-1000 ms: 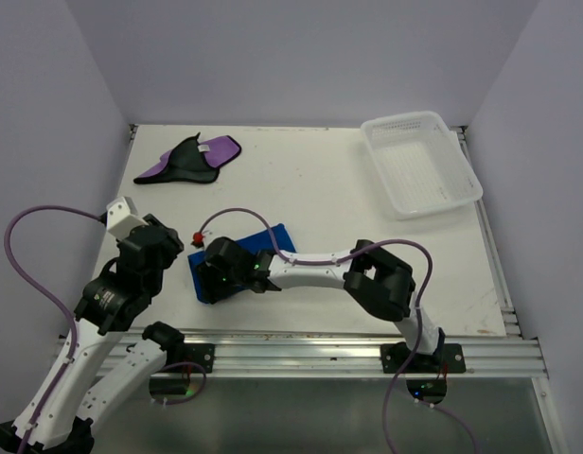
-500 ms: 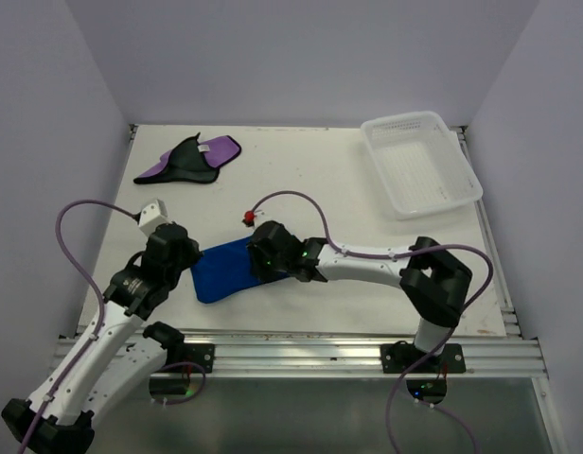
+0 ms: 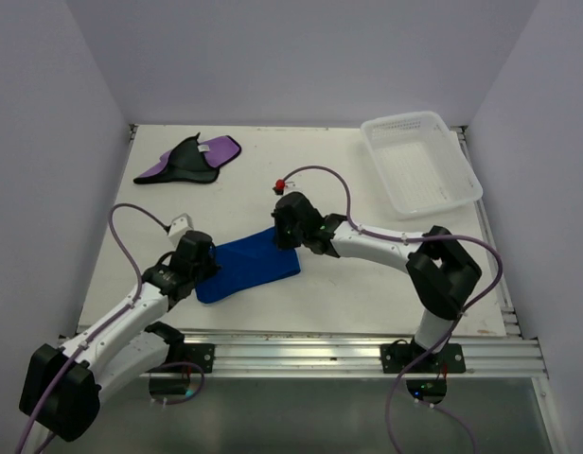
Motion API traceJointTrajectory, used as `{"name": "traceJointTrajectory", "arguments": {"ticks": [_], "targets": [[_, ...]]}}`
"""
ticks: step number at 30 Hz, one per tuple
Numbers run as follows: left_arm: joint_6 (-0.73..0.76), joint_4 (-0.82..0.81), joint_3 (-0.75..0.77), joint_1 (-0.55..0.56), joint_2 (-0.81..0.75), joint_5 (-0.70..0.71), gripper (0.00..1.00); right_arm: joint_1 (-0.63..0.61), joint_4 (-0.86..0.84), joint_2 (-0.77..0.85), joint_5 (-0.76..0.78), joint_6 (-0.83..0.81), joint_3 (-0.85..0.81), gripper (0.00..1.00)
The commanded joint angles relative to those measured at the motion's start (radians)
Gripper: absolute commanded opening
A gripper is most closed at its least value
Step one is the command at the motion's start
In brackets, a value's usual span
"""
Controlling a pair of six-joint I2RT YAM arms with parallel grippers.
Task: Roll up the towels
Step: Fold the towel
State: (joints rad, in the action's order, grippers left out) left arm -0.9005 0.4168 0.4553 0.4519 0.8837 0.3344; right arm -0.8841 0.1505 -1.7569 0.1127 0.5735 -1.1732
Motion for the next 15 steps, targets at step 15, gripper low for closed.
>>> {"name": "traceJointTrajectory", "arguments": {"ticks": [15], "targets": [[-0.236,0.003,-0.086,0.002,0.141,0.184,0.0,0.063,0.04,-0.139,0.007,-0.023,-0.184,0.0]]}}
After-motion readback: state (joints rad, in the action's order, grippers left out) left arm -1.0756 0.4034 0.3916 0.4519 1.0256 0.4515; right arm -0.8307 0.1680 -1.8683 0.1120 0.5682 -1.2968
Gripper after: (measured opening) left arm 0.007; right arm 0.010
